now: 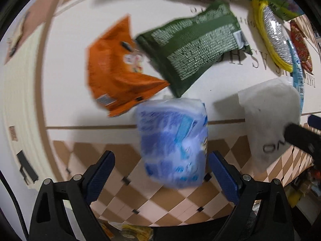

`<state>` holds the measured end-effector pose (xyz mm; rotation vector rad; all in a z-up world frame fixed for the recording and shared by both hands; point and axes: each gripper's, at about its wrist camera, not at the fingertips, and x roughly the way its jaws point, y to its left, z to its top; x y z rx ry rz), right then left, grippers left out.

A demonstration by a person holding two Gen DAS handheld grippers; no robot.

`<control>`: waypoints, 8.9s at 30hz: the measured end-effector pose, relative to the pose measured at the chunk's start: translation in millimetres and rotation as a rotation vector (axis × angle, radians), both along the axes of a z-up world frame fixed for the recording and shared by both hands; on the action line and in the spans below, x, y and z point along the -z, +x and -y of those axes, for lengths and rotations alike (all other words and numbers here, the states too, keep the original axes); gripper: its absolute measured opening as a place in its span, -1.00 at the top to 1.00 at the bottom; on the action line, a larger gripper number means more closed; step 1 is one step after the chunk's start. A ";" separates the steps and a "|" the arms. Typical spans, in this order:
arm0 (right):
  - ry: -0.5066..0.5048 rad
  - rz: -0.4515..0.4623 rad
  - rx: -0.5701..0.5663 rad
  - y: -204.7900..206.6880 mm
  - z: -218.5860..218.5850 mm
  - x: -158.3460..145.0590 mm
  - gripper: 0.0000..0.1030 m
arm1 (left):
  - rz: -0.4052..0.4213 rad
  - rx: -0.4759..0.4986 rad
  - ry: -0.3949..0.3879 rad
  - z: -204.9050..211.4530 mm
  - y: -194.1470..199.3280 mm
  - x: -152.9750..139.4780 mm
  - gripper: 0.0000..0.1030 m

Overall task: Organize soft objects
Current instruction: 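Grasp wipes pack with left gripper while right gripper grasps white ONMAX bag, then carry wipes pack into box with left gripper while right gripper drops ONMAX bag in, then grasp green snack bag with left gripper while right gripper grasps red snack bag, then lower green bag into box with left gripper while right gripper drops red bag in, then grasp orange snack bag with left gripper while right gripper grasps silver sponge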

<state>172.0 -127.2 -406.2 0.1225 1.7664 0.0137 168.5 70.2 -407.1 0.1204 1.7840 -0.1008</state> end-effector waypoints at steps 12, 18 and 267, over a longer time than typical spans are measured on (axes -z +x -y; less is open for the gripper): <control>0.019 -0.034 -0.016 9.1 -16.4 14.8 -1.00 | 0.006 -0.050 -0.008 -18.5 2.5 20.6 -0.10; -0.089 -0.069 -0.067 9.1 -25.9 30.3 -1.00 | 0.042 -0.061 -0.003 -25.6 -1.2 2.0 0.26; -0.021 0.088 0.070 130.3 1.3 -30.4 -0.85 | -0.041 -0.260 -0.041 -55.6 88.4 6.9 -0.11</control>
